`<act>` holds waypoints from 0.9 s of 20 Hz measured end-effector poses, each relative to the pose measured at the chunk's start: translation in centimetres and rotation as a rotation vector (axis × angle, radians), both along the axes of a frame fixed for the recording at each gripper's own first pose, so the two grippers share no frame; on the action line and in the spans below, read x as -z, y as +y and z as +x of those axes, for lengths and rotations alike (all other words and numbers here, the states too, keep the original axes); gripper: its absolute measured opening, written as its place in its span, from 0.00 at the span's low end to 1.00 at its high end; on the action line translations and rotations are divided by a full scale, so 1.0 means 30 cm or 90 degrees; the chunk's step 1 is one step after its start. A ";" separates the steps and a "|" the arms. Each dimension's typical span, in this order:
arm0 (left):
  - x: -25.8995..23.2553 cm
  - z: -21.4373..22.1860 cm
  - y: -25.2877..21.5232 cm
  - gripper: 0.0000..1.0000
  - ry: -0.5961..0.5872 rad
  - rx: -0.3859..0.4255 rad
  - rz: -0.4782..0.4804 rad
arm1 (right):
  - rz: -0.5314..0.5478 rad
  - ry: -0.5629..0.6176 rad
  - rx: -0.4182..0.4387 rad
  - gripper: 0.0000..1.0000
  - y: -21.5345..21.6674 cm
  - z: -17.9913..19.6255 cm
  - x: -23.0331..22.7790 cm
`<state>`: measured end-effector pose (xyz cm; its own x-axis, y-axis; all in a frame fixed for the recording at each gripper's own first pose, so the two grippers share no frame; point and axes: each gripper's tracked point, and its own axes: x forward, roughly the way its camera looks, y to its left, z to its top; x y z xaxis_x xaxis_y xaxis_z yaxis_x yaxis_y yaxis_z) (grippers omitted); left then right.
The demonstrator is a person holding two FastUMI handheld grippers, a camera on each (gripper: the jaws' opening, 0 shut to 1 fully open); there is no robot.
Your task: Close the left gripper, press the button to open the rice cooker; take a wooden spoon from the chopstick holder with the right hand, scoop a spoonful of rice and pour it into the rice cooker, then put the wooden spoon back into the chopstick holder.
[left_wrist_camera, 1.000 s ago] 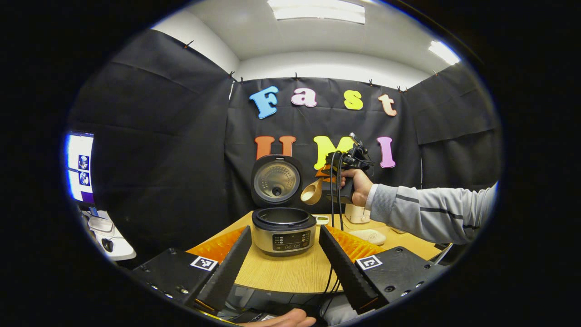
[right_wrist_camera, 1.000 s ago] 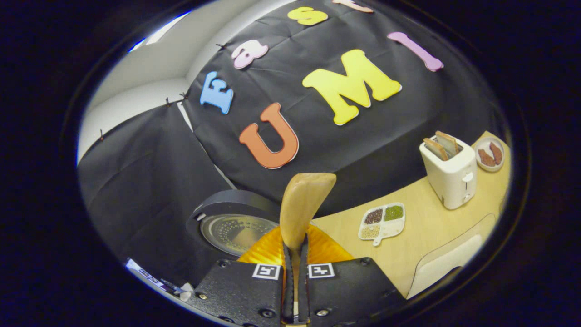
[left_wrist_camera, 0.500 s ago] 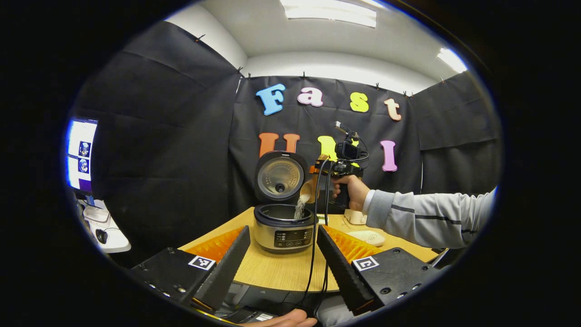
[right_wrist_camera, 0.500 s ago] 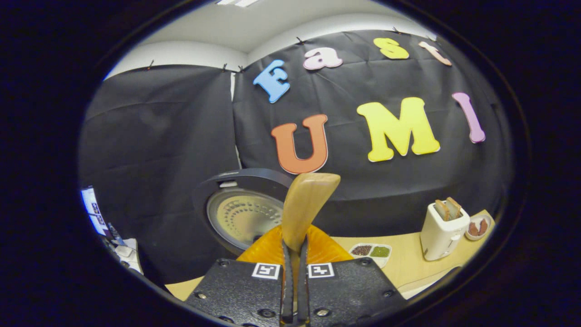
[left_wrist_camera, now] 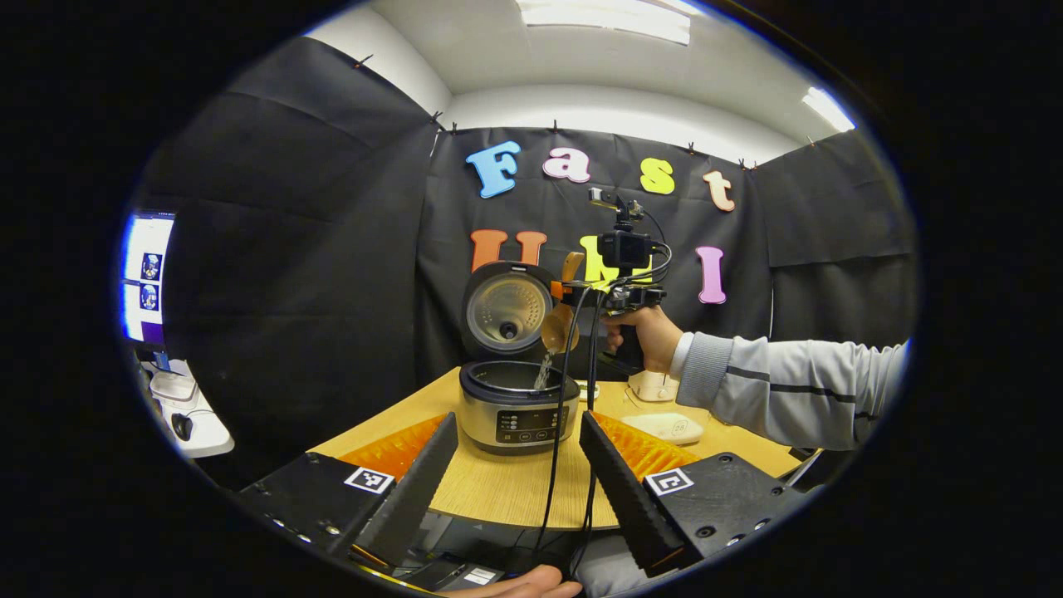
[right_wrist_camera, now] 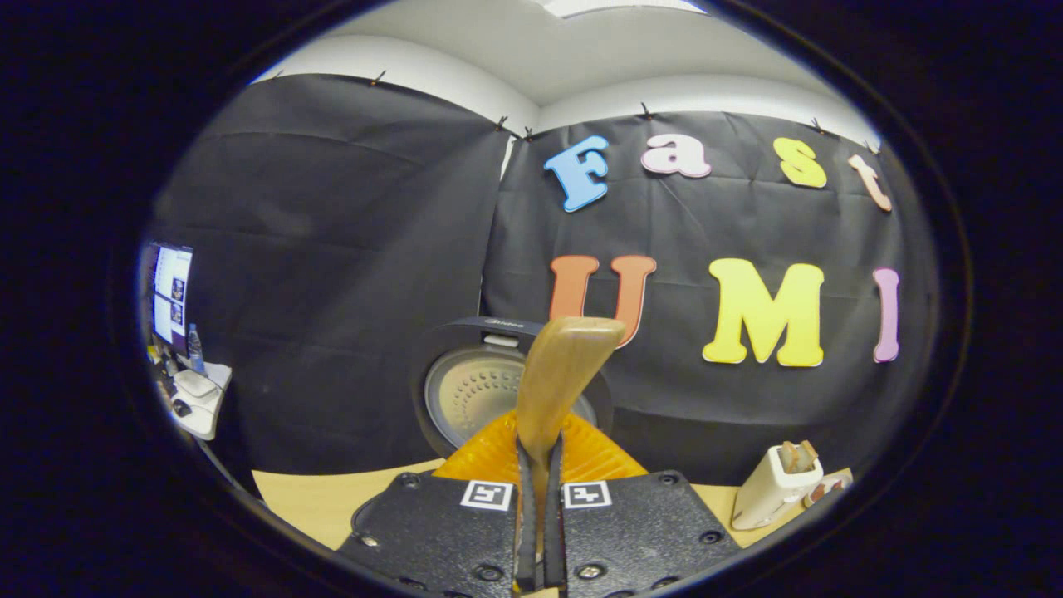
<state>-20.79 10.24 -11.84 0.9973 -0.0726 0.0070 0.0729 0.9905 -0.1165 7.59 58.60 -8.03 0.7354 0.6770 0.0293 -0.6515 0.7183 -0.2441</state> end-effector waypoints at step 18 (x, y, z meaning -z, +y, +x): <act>-0.019 0.033 -0.018 0.94 -0.004 -0.031 0.015 | -0.054 -0.059 -0.006 0.09 -0.111 -0.011 -0.075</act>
